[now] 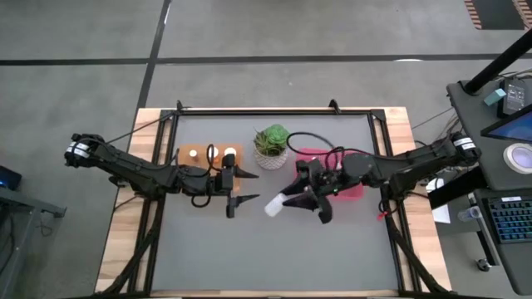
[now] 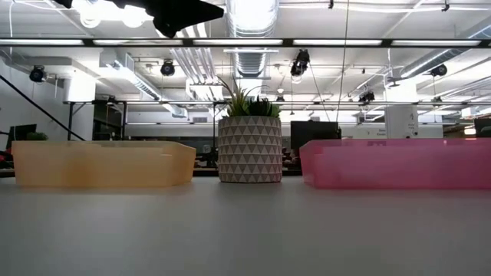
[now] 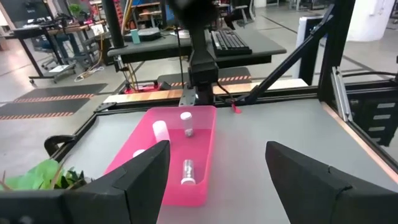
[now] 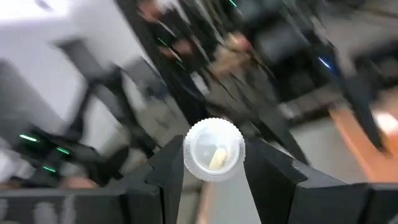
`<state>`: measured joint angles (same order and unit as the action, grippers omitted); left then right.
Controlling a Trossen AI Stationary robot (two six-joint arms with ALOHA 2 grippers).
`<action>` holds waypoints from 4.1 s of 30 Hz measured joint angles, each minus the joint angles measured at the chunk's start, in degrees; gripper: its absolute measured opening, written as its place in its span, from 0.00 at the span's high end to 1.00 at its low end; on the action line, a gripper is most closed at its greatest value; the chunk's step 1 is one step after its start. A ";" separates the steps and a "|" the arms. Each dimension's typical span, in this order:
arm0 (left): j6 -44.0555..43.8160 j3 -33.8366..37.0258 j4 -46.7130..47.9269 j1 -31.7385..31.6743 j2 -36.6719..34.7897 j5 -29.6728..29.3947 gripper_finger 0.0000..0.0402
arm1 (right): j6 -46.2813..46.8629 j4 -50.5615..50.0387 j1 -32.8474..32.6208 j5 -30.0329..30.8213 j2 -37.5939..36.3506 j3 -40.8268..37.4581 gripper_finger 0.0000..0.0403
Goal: Pick and place medicine bottles into bin by pill shape (circle, oval)
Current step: Put the small white pill bottle in the pink bin
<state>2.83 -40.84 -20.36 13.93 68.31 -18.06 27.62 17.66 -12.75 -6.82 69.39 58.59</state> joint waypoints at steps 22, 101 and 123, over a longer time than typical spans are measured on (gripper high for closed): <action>-1.22 0.11 0.38 0.10 0.00 0.24 0.38 | -3.18 15.99 1.08 -2.15 0.02 -0.18 0.64; -6.47 4.87 0.62 1.95 -1.20 3.61 0.66 | -27.17 -42.34 4.16 6.95 16.69 29.31 0.40; -2.22 4.87 -8.06 2.59 -1.16 7.47 0.66 | -29.60 7.14 1.25 6.98 10.91 -1.45 0.44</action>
<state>0.61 -35.97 -28.42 16.52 67.16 -10.59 -1.98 24.80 -11.51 0.16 80.29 57.14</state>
